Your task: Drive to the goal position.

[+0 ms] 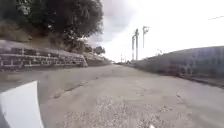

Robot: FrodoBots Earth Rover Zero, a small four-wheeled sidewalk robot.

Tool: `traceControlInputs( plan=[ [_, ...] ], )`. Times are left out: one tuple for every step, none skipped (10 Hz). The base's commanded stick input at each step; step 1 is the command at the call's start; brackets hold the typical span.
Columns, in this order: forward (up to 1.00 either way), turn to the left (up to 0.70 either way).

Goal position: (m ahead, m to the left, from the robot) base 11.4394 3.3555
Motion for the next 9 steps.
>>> traceControlInputs(
  plan=[
    [0.50,0.00],
    [0.50,0.00],
    [0.50,0.00],
    [0.50,0.00],
    [0.50,0.00],
    [0.50,0.00],
    [0.50,0.00],
    [0.50,0.00],
    [0.50,0.00]
  ],
)
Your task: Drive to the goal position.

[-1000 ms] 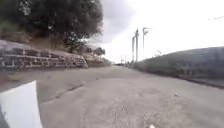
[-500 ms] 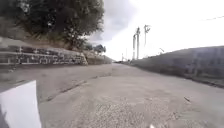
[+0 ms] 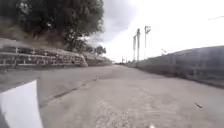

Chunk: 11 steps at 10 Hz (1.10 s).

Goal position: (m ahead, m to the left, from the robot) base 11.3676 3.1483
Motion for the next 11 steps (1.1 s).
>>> traceControlInputs(
  plan=[
    [0.50,0.00],
    [0.50,0.00],
    [0.50,0.00],
    [0.50,0.00],
    [0.50,0.00],
    [0.50,0.00],
    [0.50,0.00],
    [0.70,0.00],
    [0.70,0.00],
    [0.70,0.00],
    [0.70,0.00]
  ],
)
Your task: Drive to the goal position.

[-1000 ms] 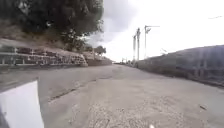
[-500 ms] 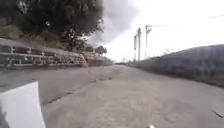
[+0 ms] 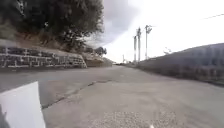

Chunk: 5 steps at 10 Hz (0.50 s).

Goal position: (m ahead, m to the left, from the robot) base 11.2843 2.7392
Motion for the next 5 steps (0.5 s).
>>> traceControlInputs(
  plan=[
    [0.70,0.00],
    [0.70,0.00],
    [0.70,0.00],
    [0.70,0.00],
    [0.70,0.00]
  ],
)
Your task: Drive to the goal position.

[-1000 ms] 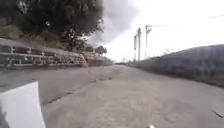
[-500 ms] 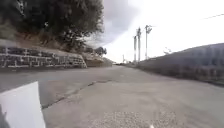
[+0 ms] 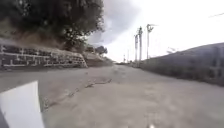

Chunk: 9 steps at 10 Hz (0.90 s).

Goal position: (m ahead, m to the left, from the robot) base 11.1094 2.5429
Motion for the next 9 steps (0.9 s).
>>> traceControlInputs(
  plan=[
    [0.70,0.00],
    [0.70,0.00],
    [0.70,0.00],
    [0.70,0.00],
    [0.70,0.00],
    [0.70,0.00],
    [0.70,0.00],
    [0.70,0.00],
    [0.70,0.00]
  ],
)
